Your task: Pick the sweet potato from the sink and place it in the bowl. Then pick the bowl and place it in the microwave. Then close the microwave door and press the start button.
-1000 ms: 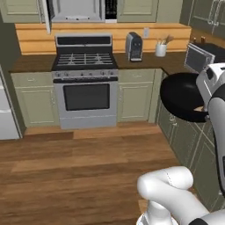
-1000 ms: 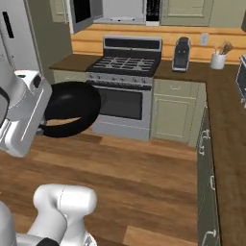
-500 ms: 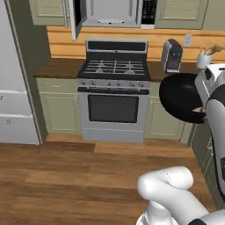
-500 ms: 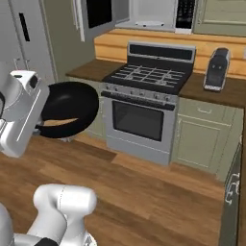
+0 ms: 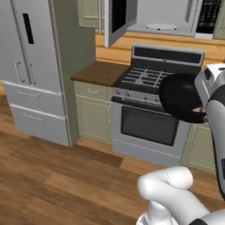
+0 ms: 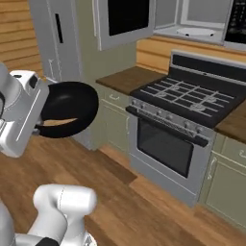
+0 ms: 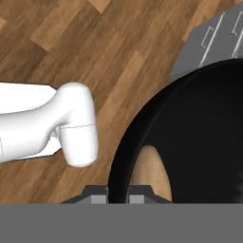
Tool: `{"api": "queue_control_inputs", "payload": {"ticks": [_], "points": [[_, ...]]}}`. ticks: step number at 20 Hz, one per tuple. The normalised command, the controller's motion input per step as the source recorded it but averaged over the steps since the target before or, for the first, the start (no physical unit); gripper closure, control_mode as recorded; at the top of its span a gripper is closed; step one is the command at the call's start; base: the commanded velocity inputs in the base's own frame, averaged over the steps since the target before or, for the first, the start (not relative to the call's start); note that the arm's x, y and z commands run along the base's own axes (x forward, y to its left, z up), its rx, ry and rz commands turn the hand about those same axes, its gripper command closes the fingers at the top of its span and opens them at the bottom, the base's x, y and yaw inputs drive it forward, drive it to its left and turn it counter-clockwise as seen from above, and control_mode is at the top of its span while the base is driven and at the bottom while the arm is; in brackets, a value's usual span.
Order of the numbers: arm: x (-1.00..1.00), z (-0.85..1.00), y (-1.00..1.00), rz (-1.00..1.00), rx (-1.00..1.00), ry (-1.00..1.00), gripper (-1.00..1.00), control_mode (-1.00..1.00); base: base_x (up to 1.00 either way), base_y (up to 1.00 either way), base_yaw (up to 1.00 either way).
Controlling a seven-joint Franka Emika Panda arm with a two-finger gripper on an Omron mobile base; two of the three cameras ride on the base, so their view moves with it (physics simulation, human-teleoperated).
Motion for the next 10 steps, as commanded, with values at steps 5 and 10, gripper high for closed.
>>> {"api": "queue_control_inputs", "payload": {"ticks": [5,10], "points": [[0.00,0.00,0.00,0.00,0.00,0.00,1.00,1.00,0.98,-0.85,0.47],[0.00,0.00,0.00,0.00,0.00,0.00,1.00,1.00,0.55,-1.00,0.25]]}}
